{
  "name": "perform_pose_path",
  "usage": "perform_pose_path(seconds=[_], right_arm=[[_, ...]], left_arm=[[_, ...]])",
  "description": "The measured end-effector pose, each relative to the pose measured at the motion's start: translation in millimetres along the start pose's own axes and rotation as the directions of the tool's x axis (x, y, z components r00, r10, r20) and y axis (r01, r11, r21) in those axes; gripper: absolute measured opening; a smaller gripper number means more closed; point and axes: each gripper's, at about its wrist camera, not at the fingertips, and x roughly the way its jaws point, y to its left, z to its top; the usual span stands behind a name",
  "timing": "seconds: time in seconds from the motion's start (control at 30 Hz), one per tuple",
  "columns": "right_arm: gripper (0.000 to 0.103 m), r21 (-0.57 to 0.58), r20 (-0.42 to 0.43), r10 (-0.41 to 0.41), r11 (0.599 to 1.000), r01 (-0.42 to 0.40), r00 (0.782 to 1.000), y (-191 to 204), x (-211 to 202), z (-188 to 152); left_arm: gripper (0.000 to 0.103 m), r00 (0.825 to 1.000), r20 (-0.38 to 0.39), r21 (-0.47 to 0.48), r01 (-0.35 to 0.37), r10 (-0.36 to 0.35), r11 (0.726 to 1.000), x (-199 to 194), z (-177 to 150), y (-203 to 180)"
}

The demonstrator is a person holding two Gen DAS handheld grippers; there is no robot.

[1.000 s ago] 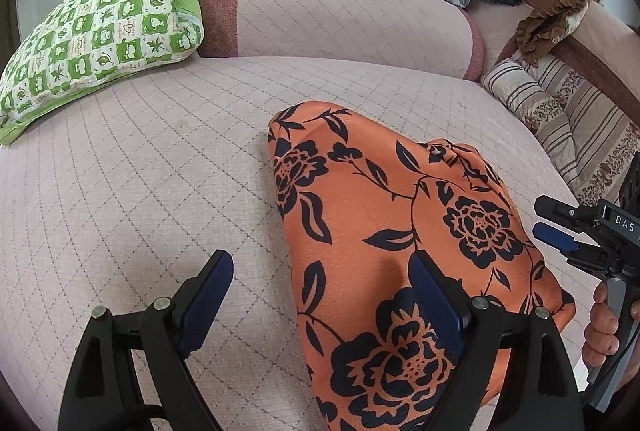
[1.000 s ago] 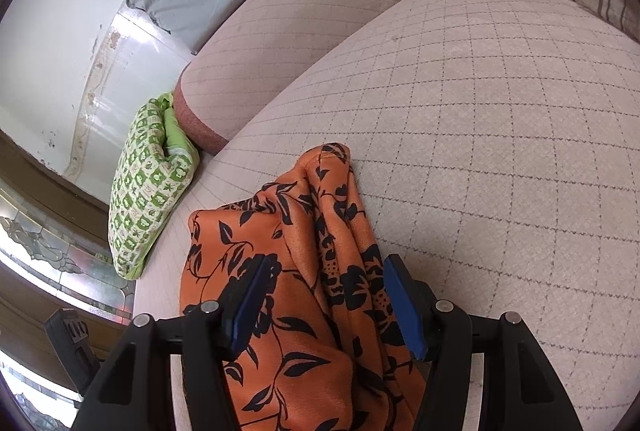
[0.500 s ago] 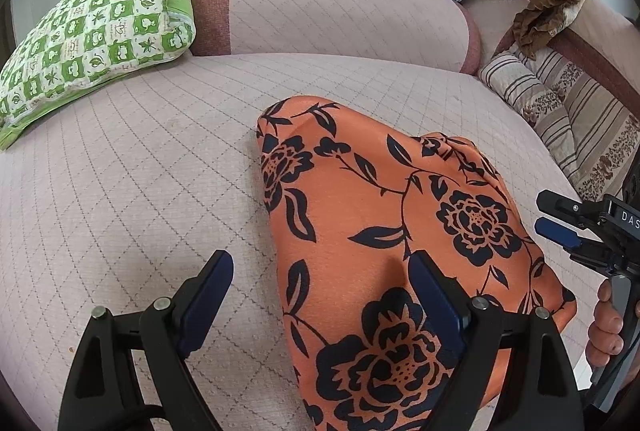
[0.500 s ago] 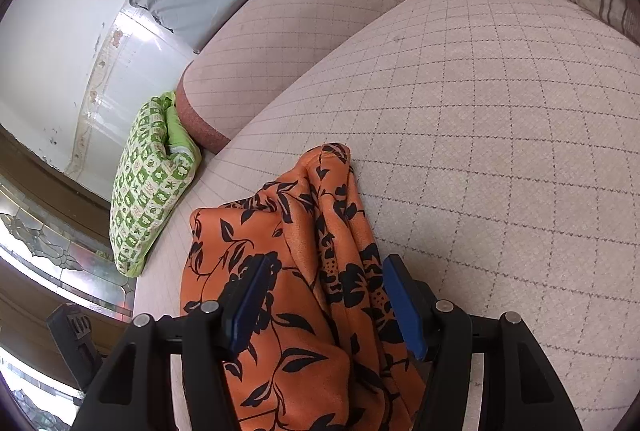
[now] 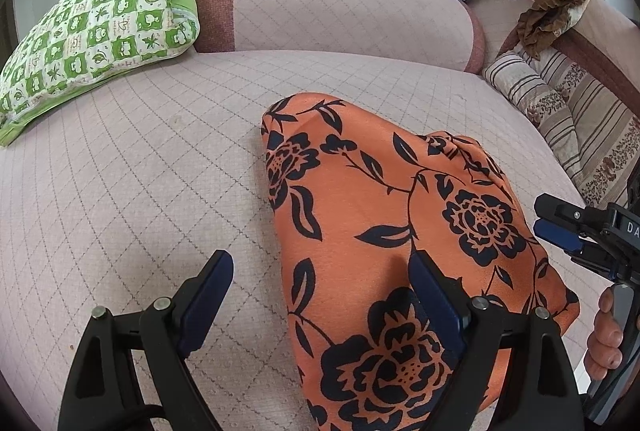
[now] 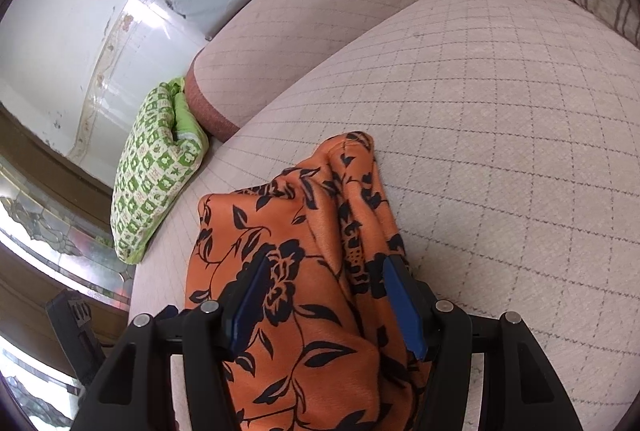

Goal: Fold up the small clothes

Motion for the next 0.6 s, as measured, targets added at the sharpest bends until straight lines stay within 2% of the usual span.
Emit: perform_pose_path(seconds=[0.3,0.6], right_arm=[[0.062,-0.083,0.016,-0.044,0.996,0.045,0.999,16,2,-5],[0.062,-0.076,0.023,-0.05,0.996,0.052,0.998,12,-2,-4]], left_arm=[[0.089,1.0,-0.001,-0.005,-0.002,0.002,1.0,0,0,1],[0.089,1.0,-0.008,-0.003,-0.006,0.006,1.0,3,-1,-2]])
